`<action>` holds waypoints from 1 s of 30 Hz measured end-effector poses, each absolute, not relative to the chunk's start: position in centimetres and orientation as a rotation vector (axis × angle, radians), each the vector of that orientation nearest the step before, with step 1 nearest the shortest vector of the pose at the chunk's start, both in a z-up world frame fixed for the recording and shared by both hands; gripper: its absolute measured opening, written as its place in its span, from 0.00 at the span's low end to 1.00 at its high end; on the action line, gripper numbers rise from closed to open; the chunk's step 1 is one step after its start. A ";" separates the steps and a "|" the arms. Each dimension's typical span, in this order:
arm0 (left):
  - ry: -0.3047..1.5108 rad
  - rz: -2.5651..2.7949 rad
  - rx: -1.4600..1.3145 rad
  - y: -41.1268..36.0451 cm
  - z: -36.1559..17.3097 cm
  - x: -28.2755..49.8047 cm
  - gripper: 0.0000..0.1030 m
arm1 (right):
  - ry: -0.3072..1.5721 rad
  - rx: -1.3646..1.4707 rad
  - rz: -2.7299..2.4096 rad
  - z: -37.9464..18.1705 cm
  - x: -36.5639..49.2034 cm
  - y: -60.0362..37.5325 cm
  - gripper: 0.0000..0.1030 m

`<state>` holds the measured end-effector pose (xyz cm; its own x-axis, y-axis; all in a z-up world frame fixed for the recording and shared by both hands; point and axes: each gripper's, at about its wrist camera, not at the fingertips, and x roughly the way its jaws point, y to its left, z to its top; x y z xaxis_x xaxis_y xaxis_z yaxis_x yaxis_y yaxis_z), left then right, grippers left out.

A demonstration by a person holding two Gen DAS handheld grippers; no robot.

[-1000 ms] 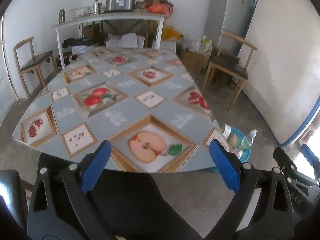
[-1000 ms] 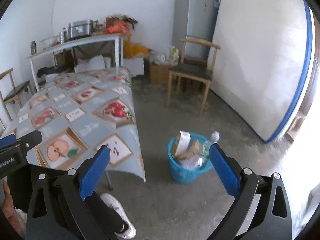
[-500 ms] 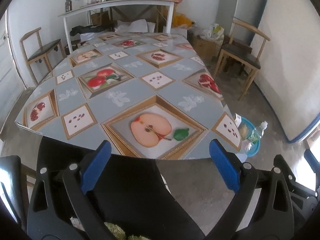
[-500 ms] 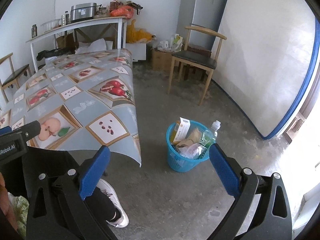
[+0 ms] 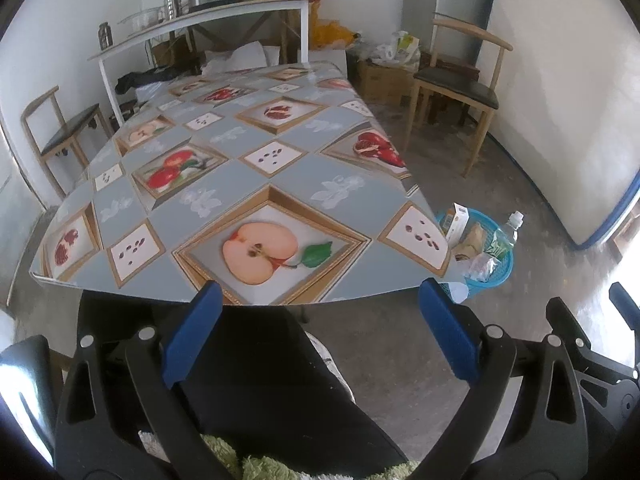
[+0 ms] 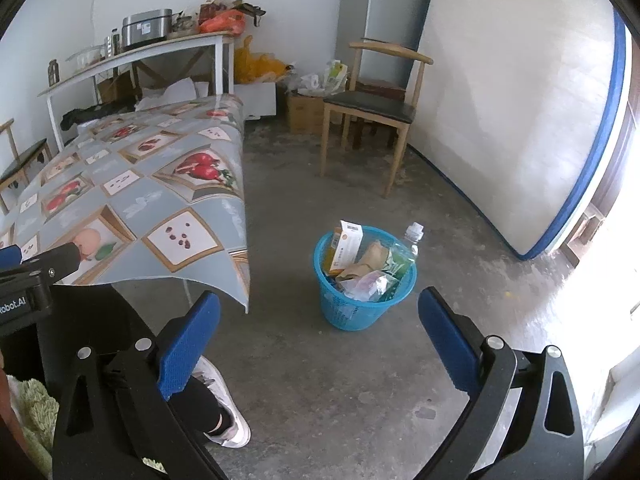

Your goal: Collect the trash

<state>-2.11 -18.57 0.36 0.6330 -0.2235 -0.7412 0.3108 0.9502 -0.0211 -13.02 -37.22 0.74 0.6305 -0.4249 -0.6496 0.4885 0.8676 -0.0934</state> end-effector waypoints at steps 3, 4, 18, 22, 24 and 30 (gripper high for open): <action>0.820 -0.305 0.130 -18.9 0.6 -2.3 0.92 | 0.714 0.100 -0.531 0.8 -13.4 -37.6 0.94; 0.816 -0.301 0.135 -19.0 0.7 -2.3 0.92 | 0.715 0.101 -0.533 0.7 -13.5 -37.7 0.94; 0.779 -0.266 0.121 -18.5 1.7 -2.4 0.92 | 0.686 0.119 -0.570 0.9 -14.6 -38.5 0.94; 0.776 -0.254 0.111 -18.2 1.8 -2.3 0.92 | 0.655 0.133 -0.580 1.2 -15.2 -38.7 0.94; 0.775 -0.249 0.105 -18.0 1.9 -2.3 0.92 | 0.653 0.134 -0.583 1.3 -15.3 -38.8 0.94; 0.773 -0.244 0.099 -17.7 1.9 -2.2 0.92 | 0.652 0.134 -0.581 1.3 -15.3 -38.7 0.94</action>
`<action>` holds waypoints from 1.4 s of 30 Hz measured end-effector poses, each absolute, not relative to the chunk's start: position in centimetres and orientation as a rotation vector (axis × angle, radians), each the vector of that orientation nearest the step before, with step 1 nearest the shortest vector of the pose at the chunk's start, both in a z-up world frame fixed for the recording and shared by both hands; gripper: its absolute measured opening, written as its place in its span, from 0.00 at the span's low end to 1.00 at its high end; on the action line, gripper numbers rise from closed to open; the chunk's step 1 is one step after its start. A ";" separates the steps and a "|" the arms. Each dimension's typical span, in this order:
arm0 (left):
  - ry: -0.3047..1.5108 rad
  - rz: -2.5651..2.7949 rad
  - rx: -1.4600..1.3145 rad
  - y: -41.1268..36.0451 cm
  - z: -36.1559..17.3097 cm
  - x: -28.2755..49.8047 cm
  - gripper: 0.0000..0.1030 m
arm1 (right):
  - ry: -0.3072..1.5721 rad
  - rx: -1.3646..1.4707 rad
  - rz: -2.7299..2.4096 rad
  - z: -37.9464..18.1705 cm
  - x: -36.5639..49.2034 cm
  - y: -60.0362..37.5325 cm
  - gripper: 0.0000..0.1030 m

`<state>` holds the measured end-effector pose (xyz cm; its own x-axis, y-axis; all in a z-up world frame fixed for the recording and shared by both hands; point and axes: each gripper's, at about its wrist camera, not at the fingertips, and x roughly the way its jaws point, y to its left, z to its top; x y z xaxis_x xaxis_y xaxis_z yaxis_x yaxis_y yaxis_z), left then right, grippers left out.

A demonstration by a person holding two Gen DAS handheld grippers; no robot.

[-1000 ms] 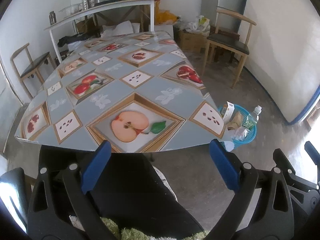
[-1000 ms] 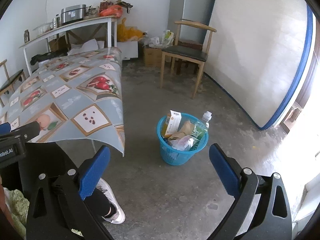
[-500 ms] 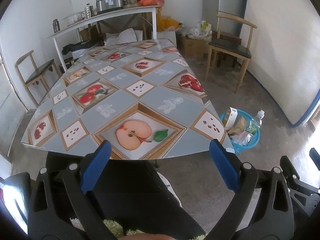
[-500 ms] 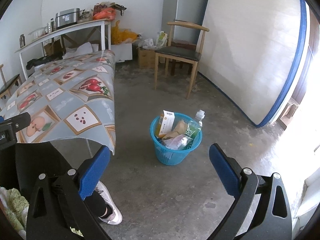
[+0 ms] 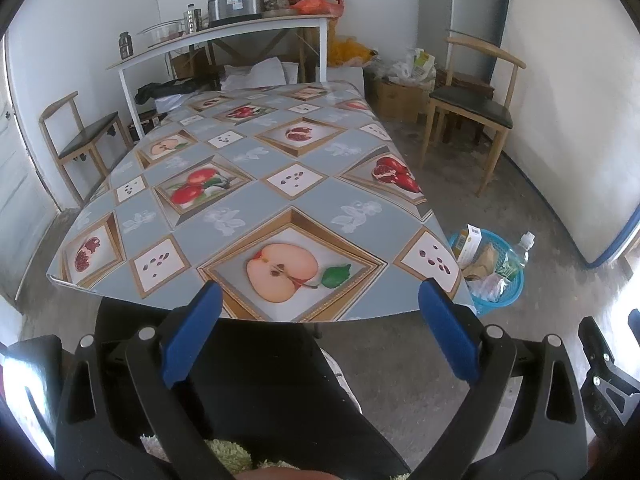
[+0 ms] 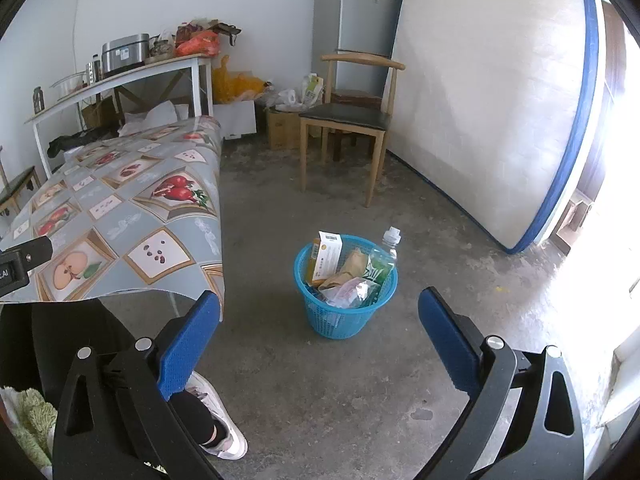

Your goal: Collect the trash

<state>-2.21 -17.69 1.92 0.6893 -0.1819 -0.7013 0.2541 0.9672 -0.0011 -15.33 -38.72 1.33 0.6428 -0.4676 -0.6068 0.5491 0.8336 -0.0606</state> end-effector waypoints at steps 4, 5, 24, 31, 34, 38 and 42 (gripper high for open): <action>0.768 -0.240 0.095 -17.5 2.0 -2.2 0.92 | 0.647 0.127 -0.577 1.4 -15.4 -38.4 0.94; 0.768 -0.240 0.095 -17.5 2.0 -2.2 0.92 | 0.647 0.129 -0.576 1.4 -15.4 -38.4 0.94; 0.768 -0.211 0.080 -16.7 2.5 -2.0 0.92 | 0.647 0.116 -0.552 1.7 -14.4 -37.9 0.94; 0.768 -0.195 0.065 -16.4 2.3 -2.0 0.92 | 0.640 0.104 -0.538 1.9 -13.8 -37.4 0.94; 0.767 -0.194 0.062 -16.3 2.3 -1.9 0.92 | 0.640 0.100 -0.535 1.9 -13.7 -37.3 0.94; 0.768 -0.193 0.061 -16.3 2.2 -1.9 0.92 | 0.640 0.100 -0.536 1.9 -13.7 -37.2 0.94; 0.768 -0.194 0.061 -16.3 2.2 -1.8 0.92 | 0.639 0.097 -0.535 2.0 -13.7 -37.1 0.94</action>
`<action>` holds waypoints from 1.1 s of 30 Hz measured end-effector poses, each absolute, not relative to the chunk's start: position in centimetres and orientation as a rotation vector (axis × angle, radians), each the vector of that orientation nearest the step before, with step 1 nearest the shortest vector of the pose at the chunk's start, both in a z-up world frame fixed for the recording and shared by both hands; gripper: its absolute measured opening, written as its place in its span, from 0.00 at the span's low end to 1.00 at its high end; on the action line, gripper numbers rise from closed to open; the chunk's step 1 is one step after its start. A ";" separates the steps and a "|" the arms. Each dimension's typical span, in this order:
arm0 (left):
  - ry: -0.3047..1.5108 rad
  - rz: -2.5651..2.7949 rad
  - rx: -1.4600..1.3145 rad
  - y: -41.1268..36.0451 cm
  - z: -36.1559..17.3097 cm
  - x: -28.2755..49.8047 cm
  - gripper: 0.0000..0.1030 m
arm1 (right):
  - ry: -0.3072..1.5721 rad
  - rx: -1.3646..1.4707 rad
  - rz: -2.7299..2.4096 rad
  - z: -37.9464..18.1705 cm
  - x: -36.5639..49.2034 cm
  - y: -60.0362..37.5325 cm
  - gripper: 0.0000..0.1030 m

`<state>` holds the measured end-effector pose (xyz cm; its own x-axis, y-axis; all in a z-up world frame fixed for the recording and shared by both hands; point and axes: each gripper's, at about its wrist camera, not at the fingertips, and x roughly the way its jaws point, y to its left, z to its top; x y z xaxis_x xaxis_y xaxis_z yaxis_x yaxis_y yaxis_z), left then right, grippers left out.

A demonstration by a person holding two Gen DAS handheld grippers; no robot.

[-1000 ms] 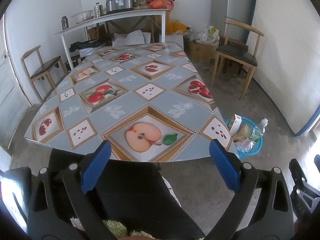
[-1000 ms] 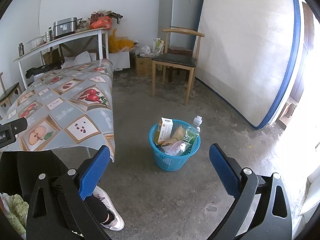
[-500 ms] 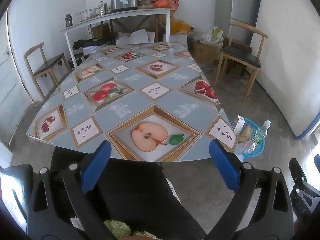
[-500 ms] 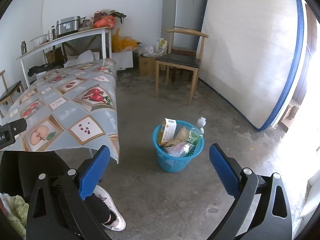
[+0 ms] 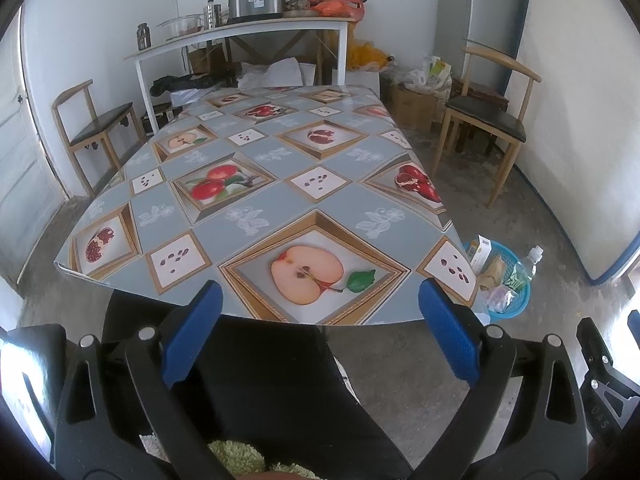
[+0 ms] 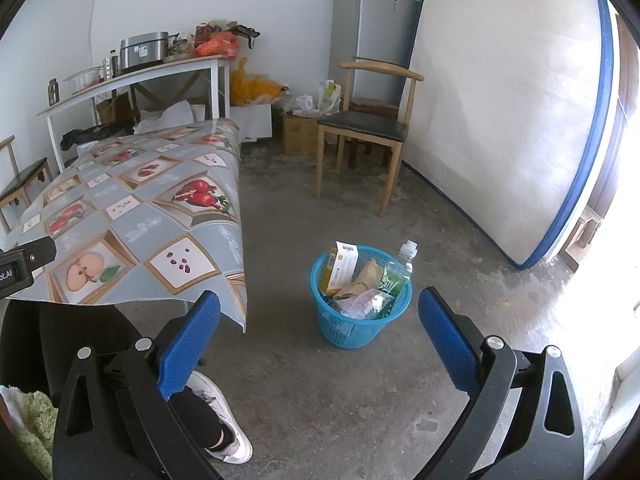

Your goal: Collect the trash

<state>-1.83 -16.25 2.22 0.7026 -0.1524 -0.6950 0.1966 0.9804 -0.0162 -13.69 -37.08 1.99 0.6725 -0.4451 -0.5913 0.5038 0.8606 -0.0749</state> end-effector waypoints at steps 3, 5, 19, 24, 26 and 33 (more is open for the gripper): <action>0.770 -0.195 0.061 -16.3 2.2 -1.8 0.92 | 0.638 0.099 -0.536 2.0 -13.7 -37.1 0.94; 0.770 -0.194 0.060 -16.2 2.2 -1.8 0.92 | 0.637 0.100 -0.535 2.1 -13.6 -37.1 0.94; 0.770 -0.193 0.059 -16.3 2.2 -1.8 0.92 | 0.631 0.098 -0.531 2.4 -13.5 -37.1 0.94; 0.772 -0.194 0.061 -16.3 2.2 -1.9 0.92 | 0.630 0.099 -0.532 2.4 -13.5 -37.0 0.94; 0.771 -0.192 0.059 -16.3 2.2 -1.9 0.92 | 0.631 0.099 -0.531 2.4 -13.5 -37.0 0.94; 0.770 -0.193 0.059 -16.3 2.2 -1.9 0.92 | 0.631 0.099 -0.531 2.4 -13.5 -37.1 0.94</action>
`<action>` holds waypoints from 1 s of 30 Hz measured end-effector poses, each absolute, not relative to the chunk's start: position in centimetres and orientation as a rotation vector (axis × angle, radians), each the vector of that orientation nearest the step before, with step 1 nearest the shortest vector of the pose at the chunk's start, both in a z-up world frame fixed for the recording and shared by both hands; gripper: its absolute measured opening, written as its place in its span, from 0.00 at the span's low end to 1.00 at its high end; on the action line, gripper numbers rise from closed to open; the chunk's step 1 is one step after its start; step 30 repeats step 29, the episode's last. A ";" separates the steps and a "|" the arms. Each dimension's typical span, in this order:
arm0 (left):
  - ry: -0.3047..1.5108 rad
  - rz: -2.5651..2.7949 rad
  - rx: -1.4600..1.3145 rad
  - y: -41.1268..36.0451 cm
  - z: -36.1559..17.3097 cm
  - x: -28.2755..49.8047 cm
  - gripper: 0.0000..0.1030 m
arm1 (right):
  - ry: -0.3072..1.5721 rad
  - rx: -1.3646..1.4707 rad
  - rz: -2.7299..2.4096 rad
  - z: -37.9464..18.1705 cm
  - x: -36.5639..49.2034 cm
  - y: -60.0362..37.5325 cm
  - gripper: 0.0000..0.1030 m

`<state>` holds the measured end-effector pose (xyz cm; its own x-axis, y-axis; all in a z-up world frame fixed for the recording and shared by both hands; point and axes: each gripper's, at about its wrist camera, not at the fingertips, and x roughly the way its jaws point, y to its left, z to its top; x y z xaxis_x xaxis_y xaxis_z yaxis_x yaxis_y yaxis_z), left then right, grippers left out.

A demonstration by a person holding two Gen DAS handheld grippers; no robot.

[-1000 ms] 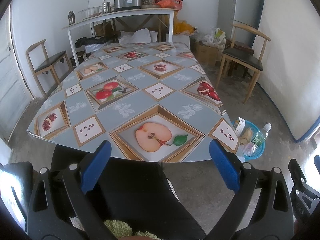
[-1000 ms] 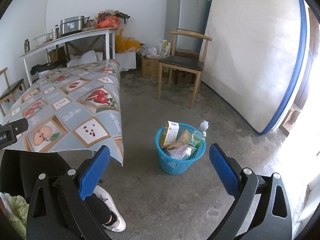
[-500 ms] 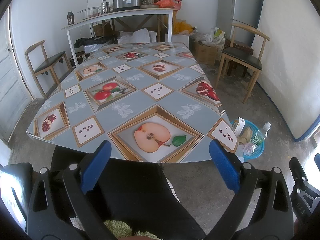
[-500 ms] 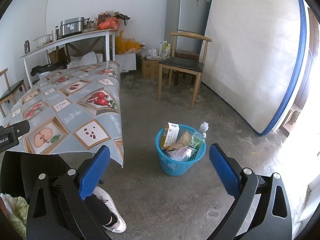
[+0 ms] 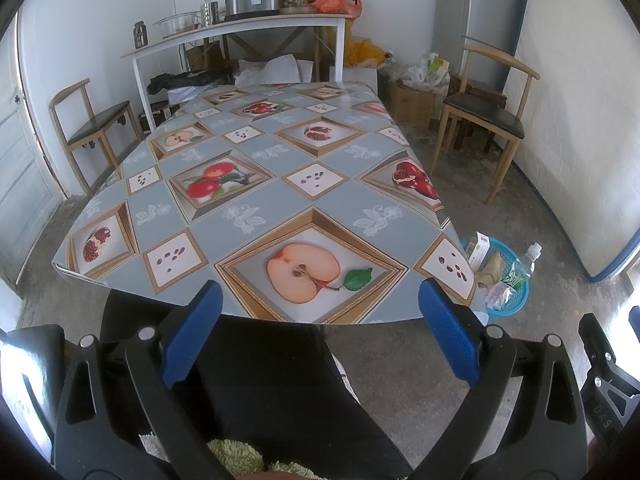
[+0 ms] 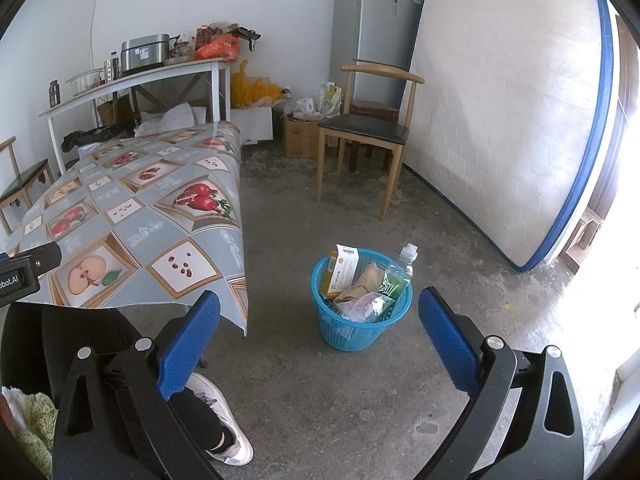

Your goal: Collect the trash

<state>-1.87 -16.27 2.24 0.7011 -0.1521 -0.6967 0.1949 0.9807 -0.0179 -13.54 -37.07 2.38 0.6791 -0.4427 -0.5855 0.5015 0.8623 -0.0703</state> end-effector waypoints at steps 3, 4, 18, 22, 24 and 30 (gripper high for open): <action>0.771 -0.192 0.057 -16.3 2.2 -1.9 0.92 | 0.631 0.098 -0.531 2.4 -13.5 -37.1 0.94; 0.771 -0.193 0.057 -16.3 2.2 -1.9 0.92 | 0.631 0.098 -0.530 2.4 -13.5 -37.0 0.94; 0.772 -0.193 0.058 -16.2 2.2 -1.9 0.92 | 0.631 0.100 -0.531 2.4 -13.5 -37.2 0.94; 0.773 -0.193 0.058 -16.2 2.2 -1.9 0.92 | 0.631 0.100 -0.530 2.4 -13.5 -37.3 0.94; 0.773 -0.194 0.057 -16.2 2.2 -1.9 0.92 | 0.632 0.099 -0.530 2.4 -13.5 -37.3 0.94; 0.776 -0.193 0.057 -16.2 2.2 -1.8 0.92 | 0.633 0.099 -0.530 2.4 -13.5 -37.3 0.94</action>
